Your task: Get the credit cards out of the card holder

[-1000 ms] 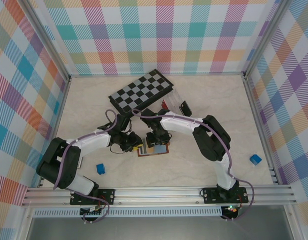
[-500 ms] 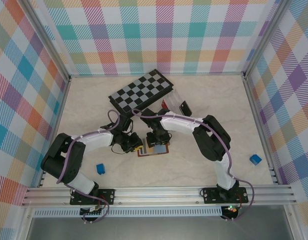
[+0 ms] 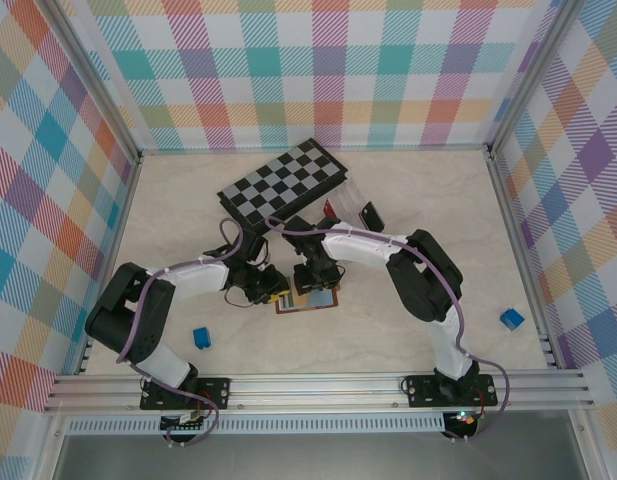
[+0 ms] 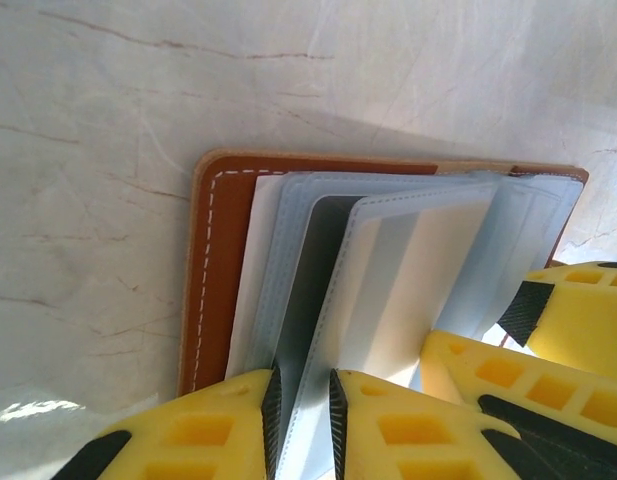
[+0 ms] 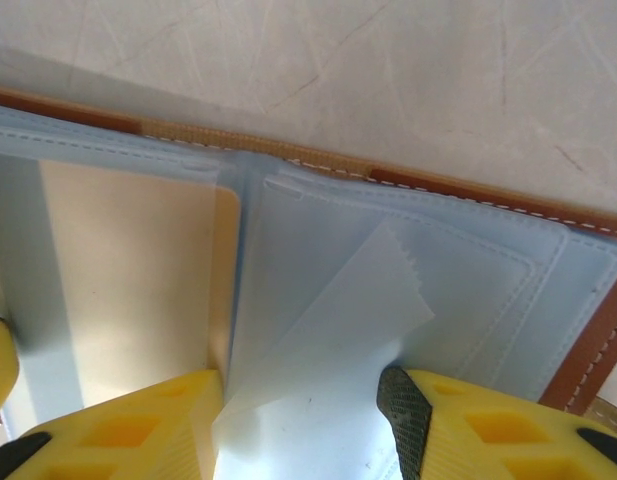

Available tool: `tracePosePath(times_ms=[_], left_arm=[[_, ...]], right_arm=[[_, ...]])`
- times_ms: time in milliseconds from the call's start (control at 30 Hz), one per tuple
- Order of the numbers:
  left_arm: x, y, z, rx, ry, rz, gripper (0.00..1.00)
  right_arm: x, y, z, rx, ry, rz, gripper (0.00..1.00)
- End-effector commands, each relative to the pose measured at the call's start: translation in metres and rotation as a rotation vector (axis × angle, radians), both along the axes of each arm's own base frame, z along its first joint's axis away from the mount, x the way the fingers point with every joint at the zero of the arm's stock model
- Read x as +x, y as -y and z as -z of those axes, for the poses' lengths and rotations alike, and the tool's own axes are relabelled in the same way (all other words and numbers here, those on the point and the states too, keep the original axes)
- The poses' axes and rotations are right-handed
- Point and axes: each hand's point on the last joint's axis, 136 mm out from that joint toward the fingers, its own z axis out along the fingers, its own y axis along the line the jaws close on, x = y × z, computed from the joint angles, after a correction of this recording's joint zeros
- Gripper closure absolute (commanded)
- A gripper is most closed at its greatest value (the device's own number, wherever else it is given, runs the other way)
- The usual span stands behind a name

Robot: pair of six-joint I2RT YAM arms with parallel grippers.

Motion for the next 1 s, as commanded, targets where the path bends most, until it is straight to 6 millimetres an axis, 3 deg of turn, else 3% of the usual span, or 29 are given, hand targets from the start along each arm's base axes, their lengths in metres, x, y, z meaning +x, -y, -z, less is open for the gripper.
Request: tracePosePath(times_ms=[0, 400, 733, 967], left_arm=[[0.001, 0.012, -0.004, -0.037, 0.019, 0.046, 0.78], [0.005, 0.014, -0.012, -0.050, 0.053, 0.056, 0.83], [0.000, 0.000, -0.024, 0.050, 0.102, 0.149, 0.98], [0.000, -0.014, -0.034, 0.148, 0.130, 0.219, 1.00]], right_arm=[[-0.026, 0.008, 0.033, -0.037, -0.116, -0.031, 0.51], [-0.023, 0.004, 0.024, -0.012, -0.096, -0.031, 0.51], [-0.004, -0.010, -0.046, 0.177, 0.078, -0.005, 0.40], [0.008, 0.009, -0.081, 0.225, 0.195, 0.103, 0.30]])
